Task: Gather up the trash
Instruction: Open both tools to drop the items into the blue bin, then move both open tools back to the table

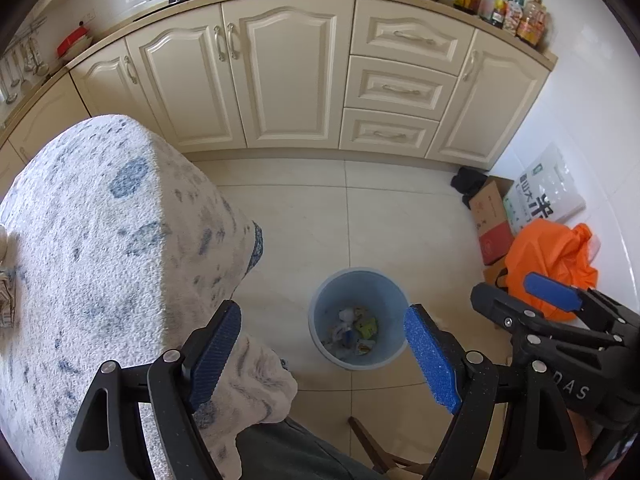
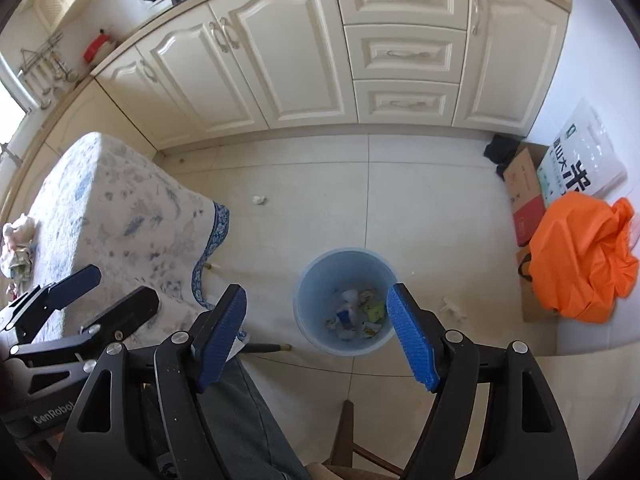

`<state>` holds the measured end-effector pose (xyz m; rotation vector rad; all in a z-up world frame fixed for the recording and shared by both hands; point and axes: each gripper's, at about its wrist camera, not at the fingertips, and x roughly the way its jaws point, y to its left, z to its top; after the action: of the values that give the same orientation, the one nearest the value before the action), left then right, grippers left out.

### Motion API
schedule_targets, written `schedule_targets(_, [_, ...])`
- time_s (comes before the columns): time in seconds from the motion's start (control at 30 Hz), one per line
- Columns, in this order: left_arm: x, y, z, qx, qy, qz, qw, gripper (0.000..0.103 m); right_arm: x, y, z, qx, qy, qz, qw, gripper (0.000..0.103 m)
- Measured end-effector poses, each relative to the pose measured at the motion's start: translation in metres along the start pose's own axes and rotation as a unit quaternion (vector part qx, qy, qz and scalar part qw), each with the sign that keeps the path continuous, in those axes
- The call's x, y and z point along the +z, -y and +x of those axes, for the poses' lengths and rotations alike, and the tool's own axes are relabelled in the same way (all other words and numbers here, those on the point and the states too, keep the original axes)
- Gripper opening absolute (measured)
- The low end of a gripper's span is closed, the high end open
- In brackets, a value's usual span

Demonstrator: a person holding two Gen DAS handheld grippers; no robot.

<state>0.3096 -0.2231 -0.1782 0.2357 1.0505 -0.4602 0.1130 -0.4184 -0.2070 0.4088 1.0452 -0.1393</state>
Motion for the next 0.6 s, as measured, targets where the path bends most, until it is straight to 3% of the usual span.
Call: schedule_targets(0.6, [-0.018, -0.016, -0.037, -0.004, 0.019, -0.002, 0.9998, 0.080, -0.008, -0.007, -0.022, -0.014, 0.012, -0.014, 1.000, 0.075])
